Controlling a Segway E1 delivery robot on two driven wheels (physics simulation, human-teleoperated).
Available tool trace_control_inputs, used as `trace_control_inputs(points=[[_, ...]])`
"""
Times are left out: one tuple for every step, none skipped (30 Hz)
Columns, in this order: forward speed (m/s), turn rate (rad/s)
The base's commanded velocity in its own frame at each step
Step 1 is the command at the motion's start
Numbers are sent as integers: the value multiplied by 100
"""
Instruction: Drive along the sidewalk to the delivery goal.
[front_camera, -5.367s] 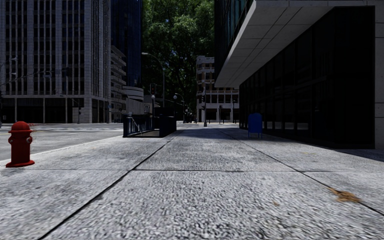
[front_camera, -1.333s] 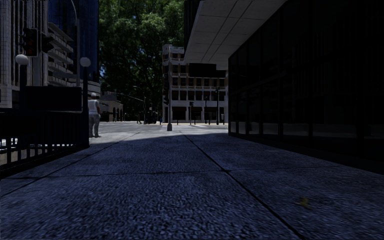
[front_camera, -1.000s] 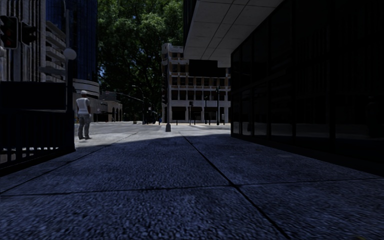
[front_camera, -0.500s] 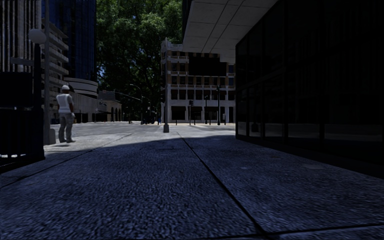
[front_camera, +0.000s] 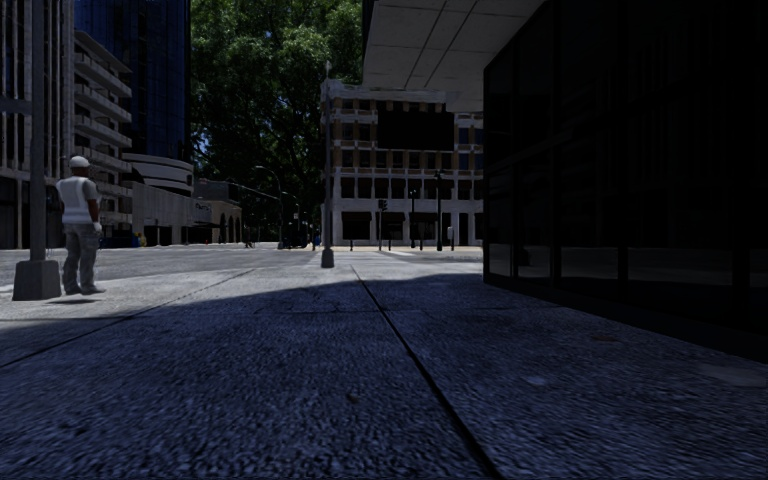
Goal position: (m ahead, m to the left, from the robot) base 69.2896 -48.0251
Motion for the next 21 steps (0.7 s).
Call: trace_control_inputs(points=[[200, 0], [200, 0], [200, 0], [200, 0], [200, 0], [200, 0], [200, 0], [200, 0], [200, 0], [200, 0], [200, 0], [200, 0], [200, 0], [200, 0], [200, 0], [200, 0], [200, 0], [200, 0], [200, 0], [200, 0], [200, 0]])
